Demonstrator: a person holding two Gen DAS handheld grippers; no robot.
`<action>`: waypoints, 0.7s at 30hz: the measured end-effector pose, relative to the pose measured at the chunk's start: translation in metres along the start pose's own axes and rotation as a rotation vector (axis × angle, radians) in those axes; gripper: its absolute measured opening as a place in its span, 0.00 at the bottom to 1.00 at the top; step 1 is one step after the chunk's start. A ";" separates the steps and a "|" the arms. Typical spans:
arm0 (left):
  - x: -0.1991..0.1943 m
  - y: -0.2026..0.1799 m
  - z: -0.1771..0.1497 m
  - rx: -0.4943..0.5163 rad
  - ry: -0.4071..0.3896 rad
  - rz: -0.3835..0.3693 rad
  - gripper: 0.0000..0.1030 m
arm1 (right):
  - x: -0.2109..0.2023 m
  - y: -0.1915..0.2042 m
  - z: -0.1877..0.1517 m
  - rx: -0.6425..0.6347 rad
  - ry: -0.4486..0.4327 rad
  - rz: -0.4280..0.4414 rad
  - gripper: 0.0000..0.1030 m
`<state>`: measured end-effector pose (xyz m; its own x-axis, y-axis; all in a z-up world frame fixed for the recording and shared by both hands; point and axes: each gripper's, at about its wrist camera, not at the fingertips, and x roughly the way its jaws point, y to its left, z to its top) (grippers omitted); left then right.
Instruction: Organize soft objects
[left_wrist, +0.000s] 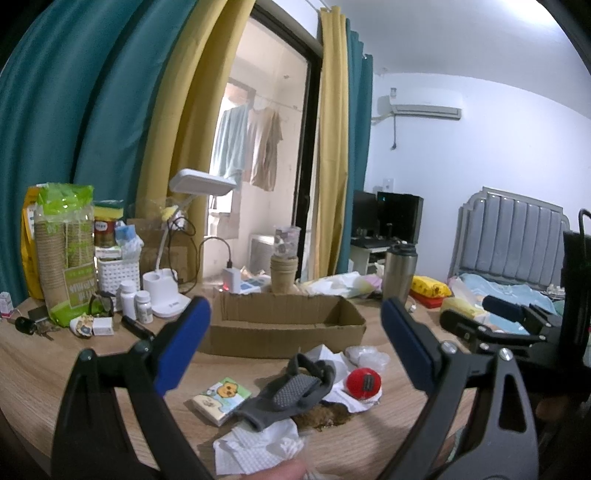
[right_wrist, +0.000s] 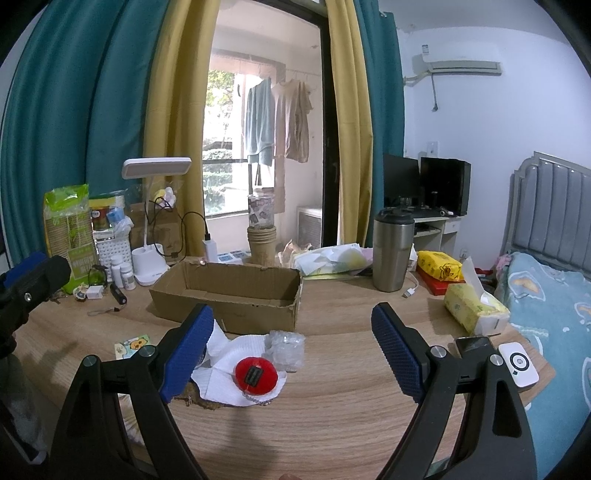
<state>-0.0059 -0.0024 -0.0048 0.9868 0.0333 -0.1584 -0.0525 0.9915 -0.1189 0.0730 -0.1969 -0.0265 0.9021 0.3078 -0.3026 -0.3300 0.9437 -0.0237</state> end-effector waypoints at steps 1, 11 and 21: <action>0.001 0.001 0.000 -0.005 0.003 0.004 0.92 | 0.000 -0.001 0.000 0.001 0.000 0.000 0.87; 0.005 0.003 0.000 -0.005 0.024 0.015 0.92 | -0.002 -0.004 0.005 0.009 -0.014 0.012 0.87; 0.012 0.003 0.001 0.006 0.059 0.005 0.92 | -0.005 -0.003 0.005 0.001 -0.028 0.035 0.87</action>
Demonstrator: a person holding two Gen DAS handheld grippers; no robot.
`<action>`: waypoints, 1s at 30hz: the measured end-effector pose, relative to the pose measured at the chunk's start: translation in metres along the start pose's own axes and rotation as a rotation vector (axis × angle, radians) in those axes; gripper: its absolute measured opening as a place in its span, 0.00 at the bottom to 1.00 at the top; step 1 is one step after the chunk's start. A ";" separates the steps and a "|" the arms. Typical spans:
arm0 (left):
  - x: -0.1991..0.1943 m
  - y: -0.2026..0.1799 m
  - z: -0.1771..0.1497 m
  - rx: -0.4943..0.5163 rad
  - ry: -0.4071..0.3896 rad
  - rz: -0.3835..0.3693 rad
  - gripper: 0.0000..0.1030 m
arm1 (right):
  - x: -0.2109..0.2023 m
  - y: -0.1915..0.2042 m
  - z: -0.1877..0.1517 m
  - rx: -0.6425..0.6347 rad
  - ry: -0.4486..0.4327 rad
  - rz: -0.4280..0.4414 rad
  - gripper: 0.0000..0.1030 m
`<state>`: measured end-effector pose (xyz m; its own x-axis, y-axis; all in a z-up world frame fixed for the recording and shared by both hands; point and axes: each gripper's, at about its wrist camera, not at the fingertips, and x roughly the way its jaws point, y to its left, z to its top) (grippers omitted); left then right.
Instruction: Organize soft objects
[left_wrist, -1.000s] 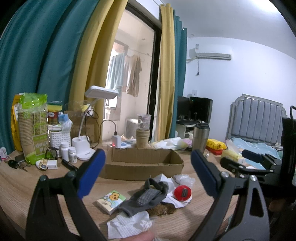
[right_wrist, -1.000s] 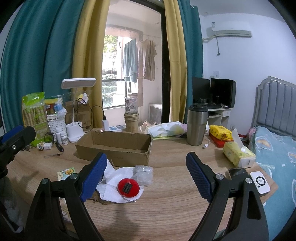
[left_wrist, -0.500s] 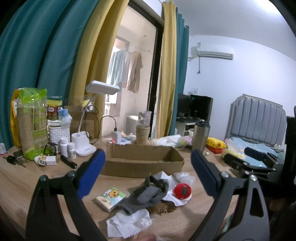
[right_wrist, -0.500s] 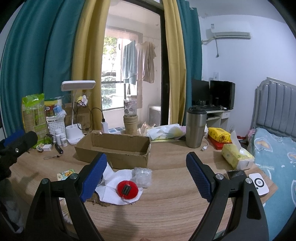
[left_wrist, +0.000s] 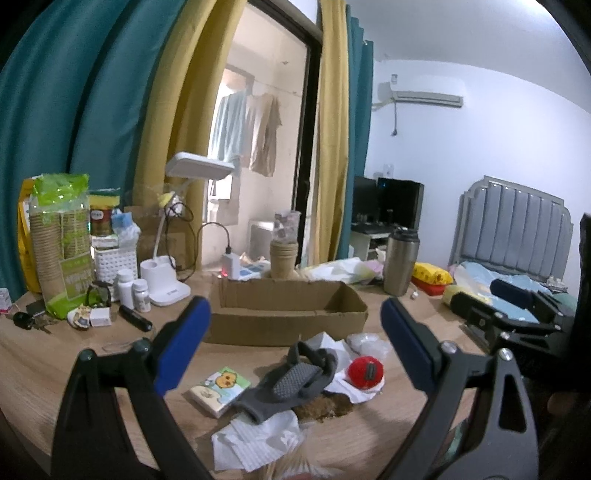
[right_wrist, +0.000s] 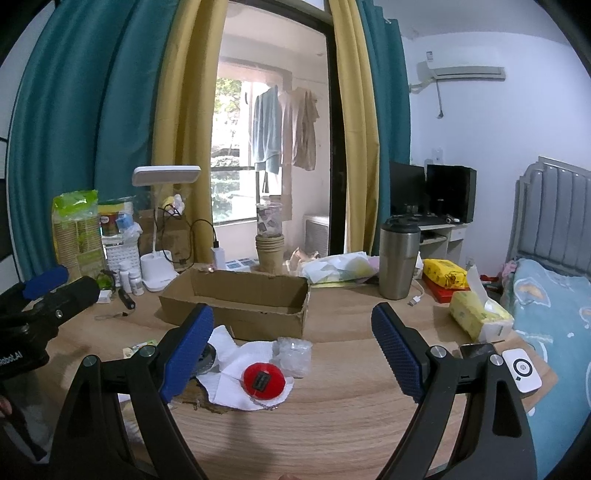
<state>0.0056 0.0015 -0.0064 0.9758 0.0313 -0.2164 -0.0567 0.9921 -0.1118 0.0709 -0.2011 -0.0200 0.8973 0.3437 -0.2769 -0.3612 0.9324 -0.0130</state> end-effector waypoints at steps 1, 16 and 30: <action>0.001 0.001 0.000 0.000 -0.001 0.001 0.92 | 0.000 0.000 0.000 0.000 0.000 0.001 0.87; 0.013 0.015 -0.006 -0.013 0.036 0.058 0.92 | 0.005 0.005 -0.003 -0.003 0.015 0.012 0.87; 0.062 0.062 -0.038 -0.037 0.236 0.176 0.92 | 0.070 -0.014 -0.026 0.019 0.141 0.026 0.87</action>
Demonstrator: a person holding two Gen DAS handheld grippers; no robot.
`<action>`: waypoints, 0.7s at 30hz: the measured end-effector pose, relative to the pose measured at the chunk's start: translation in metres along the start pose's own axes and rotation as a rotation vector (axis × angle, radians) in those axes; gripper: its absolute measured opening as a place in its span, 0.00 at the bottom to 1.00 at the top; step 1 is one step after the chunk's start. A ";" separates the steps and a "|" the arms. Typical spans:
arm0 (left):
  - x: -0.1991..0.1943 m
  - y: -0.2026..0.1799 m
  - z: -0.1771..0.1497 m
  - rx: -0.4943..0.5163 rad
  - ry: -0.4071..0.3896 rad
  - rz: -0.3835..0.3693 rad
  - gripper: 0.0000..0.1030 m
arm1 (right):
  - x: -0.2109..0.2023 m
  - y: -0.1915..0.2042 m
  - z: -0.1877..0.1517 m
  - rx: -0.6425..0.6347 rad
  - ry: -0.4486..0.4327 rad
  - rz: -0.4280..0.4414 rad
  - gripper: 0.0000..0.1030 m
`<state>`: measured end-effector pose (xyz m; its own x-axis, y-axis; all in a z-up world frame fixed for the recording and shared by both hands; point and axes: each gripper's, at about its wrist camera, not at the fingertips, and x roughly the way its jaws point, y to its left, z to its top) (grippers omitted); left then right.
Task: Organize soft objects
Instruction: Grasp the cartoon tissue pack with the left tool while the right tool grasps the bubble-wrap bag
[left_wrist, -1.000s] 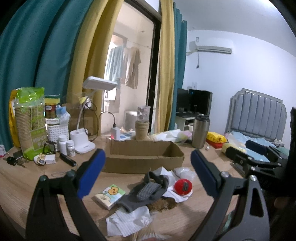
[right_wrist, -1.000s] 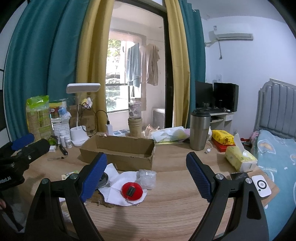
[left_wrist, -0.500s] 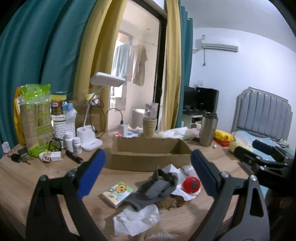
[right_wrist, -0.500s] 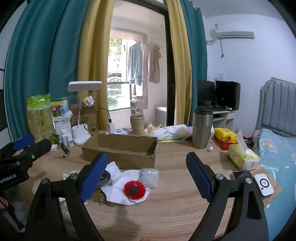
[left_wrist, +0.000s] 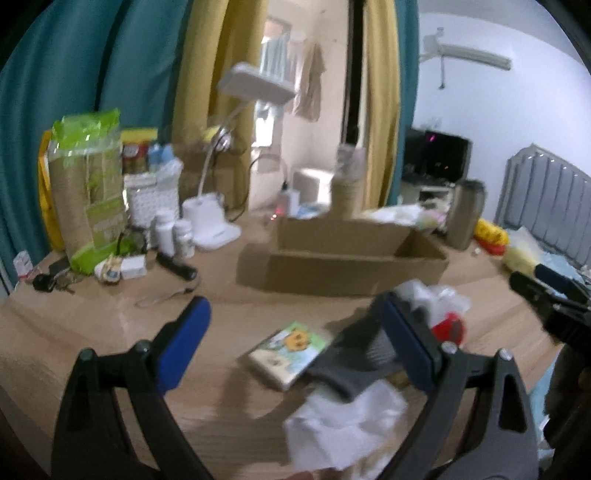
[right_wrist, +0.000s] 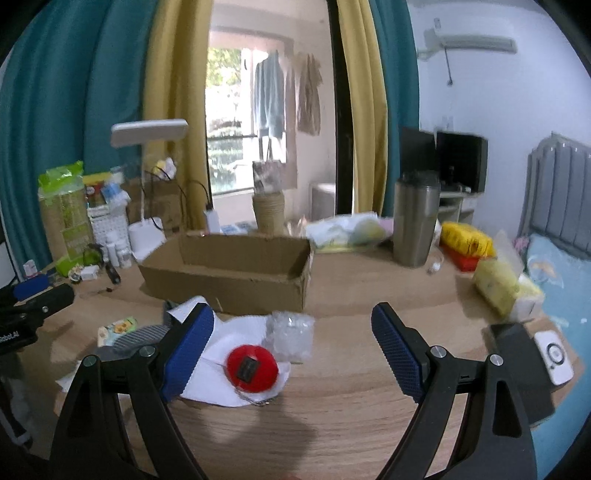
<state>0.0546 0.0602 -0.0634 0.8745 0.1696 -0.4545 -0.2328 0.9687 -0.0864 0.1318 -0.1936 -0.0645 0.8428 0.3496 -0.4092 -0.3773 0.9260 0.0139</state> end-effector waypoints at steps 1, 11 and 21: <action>0.005 0.005 -0.002 -0.007 0.016 0.009 0.92 | 0.006 -0.003 -0.002 0.003 0.013 -0.005 0.87; 0.054 0.024 -0.016 0.034 0.162 0.005 0.92 | 0.045 -0.016 -0.012 0.025 0.107 -0.002 0.87; 0.095 0.032 -0.012 0.004 0.300 -0.091 0.92 | 0.088 -0.033 -0.008 0.081 0.245 0.039 0.87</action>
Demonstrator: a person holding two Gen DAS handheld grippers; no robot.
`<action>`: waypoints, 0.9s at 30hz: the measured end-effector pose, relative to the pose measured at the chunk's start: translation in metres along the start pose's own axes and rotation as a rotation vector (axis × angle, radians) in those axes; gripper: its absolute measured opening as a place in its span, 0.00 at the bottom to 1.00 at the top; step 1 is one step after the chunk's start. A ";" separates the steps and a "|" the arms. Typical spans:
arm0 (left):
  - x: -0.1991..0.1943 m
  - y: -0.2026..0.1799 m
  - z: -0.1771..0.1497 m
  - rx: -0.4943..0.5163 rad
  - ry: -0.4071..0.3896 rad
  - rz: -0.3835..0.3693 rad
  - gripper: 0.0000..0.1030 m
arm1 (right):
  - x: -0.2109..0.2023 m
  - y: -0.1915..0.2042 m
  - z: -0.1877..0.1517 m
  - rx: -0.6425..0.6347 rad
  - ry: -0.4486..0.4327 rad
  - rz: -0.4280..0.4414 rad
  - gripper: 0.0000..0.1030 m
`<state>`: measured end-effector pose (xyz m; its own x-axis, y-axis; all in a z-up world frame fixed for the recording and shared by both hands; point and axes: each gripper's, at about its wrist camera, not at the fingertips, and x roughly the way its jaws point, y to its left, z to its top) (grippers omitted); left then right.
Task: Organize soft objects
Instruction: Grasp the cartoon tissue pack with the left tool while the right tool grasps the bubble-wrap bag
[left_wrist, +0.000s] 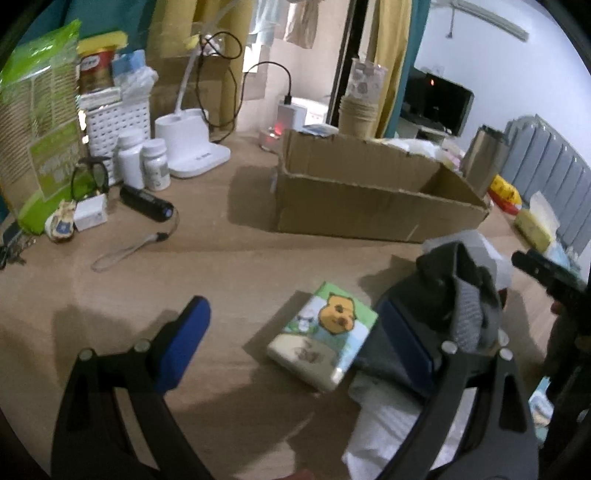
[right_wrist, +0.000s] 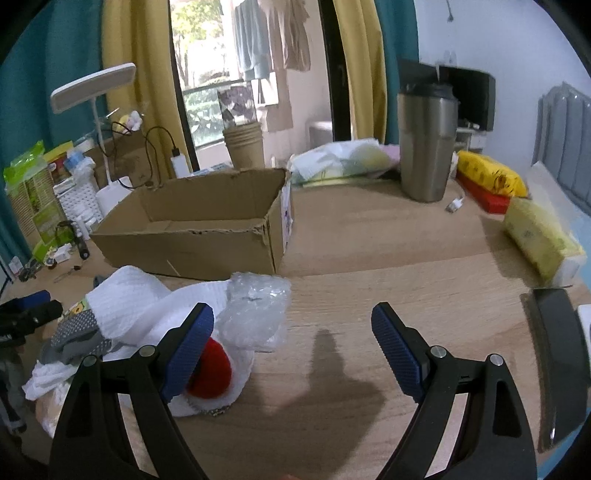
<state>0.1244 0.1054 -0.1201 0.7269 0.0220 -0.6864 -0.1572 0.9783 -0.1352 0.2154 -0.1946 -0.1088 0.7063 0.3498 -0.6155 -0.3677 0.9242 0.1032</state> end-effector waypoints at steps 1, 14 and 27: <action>0.003 0.000 0.001 0.008 0.011 0.001 0.92 | 0.004 0.000 0.002 0.006 0.014 0.007 0.87; 0.024 -0.007 -0.001 0.158 0.117 -0.014 0.91 | 0.027 0.007 0.007 0.043 0.091 0.122 0.87; 0.029 0.002 -0.007 0.092 0.151 -0.028 0.60 | 0.037 0.007 0.007 0.052 0.143 0.176 0.47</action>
<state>0.1405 0.1063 -0.1446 0.6203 -0.0300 -0.7838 -0.0715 0.9930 -0.0945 0.2433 -0.1738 -0.1252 0.5396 0.4839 -0.6890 -0.4432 0.8590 0.2562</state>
